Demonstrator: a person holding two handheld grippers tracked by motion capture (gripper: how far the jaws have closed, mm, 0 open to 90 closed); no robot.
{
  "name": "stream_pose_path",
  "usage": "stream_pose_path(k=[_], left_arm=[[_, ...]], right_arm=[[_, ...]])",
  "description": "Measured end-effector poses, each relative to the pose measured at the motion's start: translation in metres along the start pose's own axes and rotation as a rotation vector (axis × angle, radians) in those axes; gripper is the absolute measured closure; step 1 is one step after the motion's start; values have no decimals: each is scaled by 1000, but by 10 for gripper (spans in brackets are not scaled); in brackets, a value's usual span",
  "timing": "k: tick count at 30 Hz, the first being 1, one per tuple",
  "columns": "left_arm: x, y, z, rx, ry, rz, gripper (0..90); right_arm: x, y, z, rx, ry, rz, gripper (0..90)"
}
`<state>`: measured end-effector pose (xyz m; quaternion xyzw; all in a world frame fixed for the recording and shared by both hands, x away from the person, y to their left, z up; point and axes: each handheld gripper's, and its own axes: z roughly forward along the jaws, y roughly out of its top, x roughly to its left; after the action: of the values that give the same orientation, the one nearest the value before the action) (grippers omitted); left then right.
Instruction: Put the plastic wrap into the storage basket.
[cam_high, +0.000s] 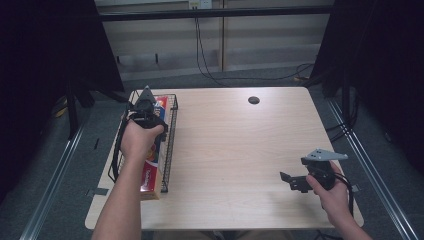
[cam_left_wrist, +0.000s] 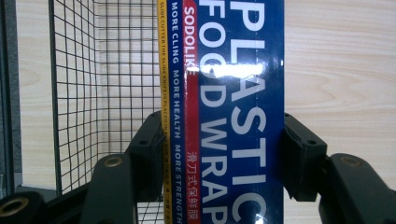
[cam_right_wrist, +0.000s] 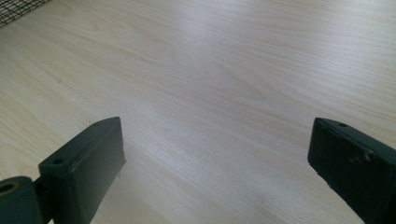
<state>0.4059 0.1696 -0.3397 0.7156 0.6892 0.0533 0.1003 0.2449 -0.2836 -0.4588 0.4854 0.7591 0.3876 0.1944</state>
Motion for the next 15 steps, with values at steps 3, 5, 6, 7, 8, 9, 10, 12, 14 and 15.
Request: stream_pose_path(k=[3,5,6,7,8,9,10,12,14,15], left_arm=[[3,1,2,10,5,8,428],[4,1,3,14,1,-2,428],[6,1,4,11,7,5,428],[6,1,5,8,5,-1,428],[6,1,5,8,5,-1,428],[6,1,8,16,6,-2,428],[7,1,9,18,5,-4,428],[8,1,12,15,5,-3,428],[9,2,13,21,5,-3,428],[9,2,13,21,5,-3,428]], right_arm=[[0,0,0,0,0,1,34],[0,0,0,0,-2,1,34],[0,0,0,0,-2,1,34],[0,0,1,0,-3,1,34],[0,0,0,2,-3,3,34],[0,0,0,2,-3,3,34],[0,0,1,2,-4,2,34],[0,0,0,1,-3,1,34],[0,0,0,2,0,2,34],[0,0,0,3,0,2,34]])
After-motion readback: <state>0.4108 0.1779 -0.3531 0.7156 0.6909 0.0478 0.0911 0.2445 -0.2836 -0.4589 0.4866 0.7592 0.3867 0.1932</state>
